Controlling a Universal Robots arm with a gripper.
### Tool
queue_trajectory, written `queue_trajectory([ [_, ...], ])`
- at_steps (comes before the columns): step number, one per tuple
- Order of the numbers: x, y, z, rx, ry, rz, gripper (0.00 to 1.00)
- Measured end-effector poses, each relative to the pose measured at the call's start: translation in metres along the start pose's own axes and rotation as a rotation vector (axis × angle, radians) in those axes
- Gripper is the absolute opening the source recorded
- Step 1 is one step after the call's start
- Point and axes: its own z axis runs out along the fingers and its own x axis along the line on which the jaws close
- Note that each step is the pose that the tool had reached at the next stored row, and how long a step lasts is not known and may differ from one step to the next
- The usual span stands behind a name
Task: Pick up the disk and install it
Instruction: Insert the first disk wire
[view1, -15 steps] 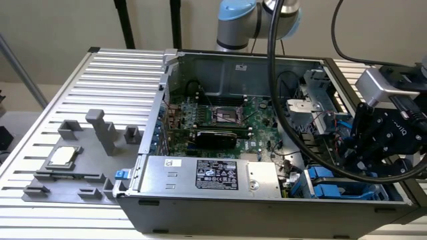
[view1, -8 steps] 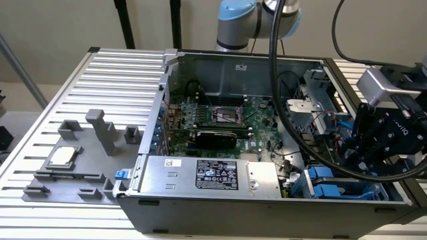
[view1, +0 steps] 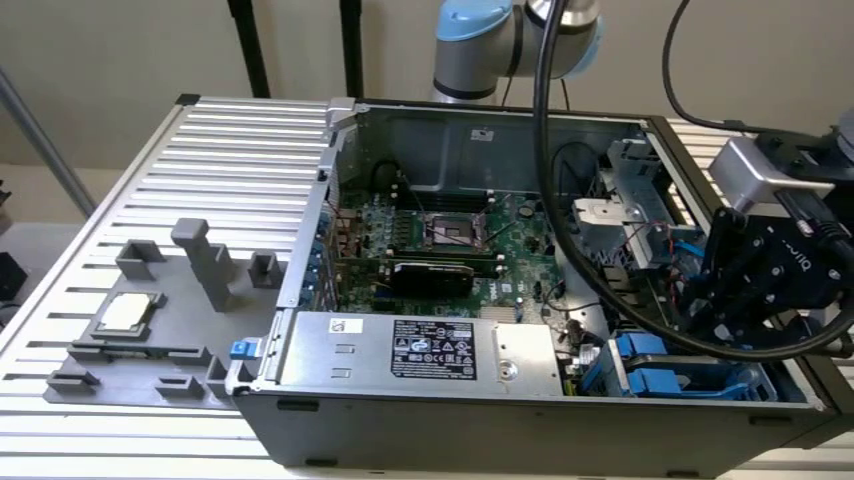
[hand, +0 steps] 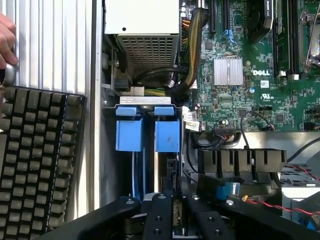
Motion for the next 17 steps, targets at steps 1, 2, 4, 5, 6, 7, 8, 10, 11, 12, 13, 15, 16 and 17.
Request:
queue_trajectory([
  [1, 0.0, -0.0001, 0.0006, 0.0, 0.001, 0.001, 0.0],
  [2, -0.001, -0.0001, 0.0012, 0.0001, 0.0019, 0.001, 0.0],
  [4, -0.001, -0.0005, 0.0023, 0.0001, 0.0035, 0.002, 0.0],
  [5, -0.001, -0.0014, 0.0028, 0.0001, 0.005, 0.002, 0.0],
  [6, -0.001, -0.0016, 0.0031, 0.0001, 0.0059, 0.003, 0.0],
  [7, -0.001, -0.0017, 0.0035, 0.0003, 0.0066, 0.003, 0.0],
  [8, -0.001, -0.0018, 0.0038, 0.0003, 0.0069, 0.003, 0.0],
  [10, -0.002, -0.0022, 0.0047, 0.0007, 0.0052, 0.002, 0.0],
  [11, -0.002, -0.0022, 0.0047, 0.0002, 0.0055, 0.002, 1.0],
  [12, -0.002, -0.002, 0.0034, 0.0002, 0.0066, 0.003, 1.0],
  [13, -0.002, -0.0017, 0.0014, 0.0003, 0.0067, 0.003, 1.0],
  [15, -0.002, -0.001, -0.0054, 0.0003, 0.0067, 0.003, 1.0],
  [16, -0.001, -0.0005, -0.0094, 0.0002, 0.0065, 0.003, 1.0],
  [17, -0.001, 0.0, -0.0134, 0.0003, 0.0067, 0.003, 1.0],
])
